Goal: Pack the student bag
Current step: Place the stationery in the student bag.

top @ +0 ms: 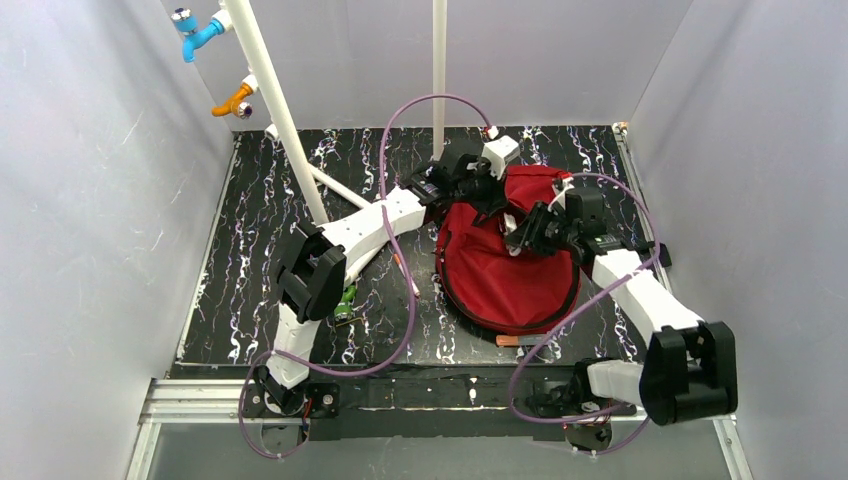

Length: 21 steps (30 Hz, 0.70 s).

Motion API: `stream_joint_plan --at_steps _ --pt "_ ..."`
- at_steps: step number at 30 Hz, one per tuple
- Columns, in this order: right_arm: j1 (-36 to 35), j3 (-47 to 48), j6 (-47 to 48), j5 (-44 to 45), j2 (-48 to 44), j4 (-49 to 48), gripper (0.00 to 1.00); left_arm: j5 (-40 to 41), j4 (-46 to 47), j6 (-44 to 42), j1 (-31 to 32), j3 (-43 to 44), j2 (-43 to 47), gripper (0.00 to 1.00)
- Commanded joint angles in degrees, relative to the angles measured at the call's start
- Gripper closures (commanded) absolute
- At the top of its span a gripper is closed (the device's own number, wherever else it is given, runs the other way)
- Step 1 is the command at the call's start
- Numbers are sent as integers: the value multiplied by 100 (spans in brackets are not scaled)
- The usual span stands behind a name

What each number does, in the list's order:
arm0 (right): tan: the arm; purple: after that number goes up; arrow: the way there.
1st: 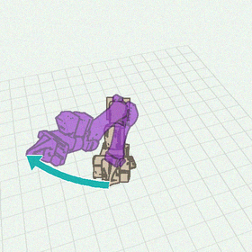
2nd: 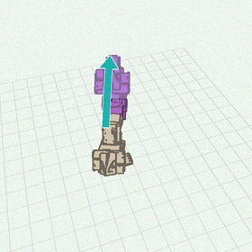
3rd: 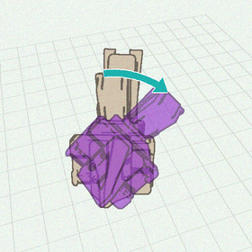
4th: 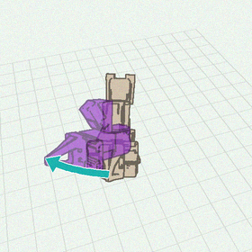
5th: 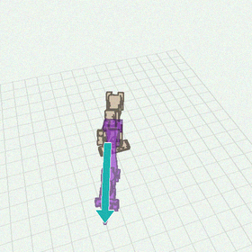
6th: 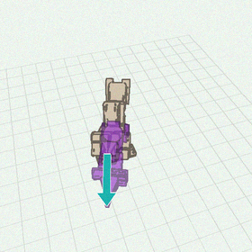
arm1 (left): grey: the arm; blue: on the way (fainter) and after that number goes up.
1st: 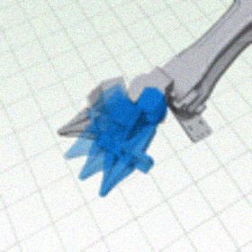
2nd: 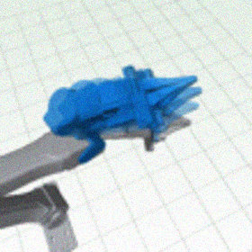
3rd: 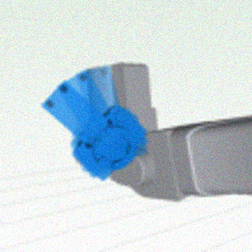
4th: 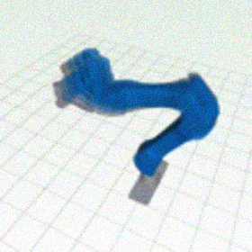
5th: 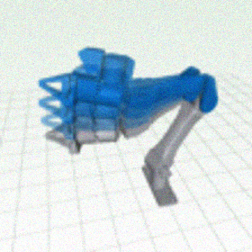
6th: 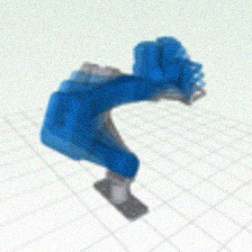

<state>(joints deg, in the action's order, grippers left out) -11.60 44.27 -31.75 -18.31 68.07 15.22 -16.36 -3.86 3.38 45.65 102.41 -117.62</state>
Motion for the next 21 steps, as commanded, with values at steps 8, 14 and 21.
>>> stream_joint_plan --at_steps 8,14,21 --pt "-334 -580 -257 86 1465 -5388 64 -554 61 509 -86 246 277 100" --pt "-646 -688 -501 964 2038 -6275 36 -558 91 705 -164 309 170 100" --pt "-686 -591 -586 1086 1411 -4534 13 -596 52 671 -224 274 201 100"
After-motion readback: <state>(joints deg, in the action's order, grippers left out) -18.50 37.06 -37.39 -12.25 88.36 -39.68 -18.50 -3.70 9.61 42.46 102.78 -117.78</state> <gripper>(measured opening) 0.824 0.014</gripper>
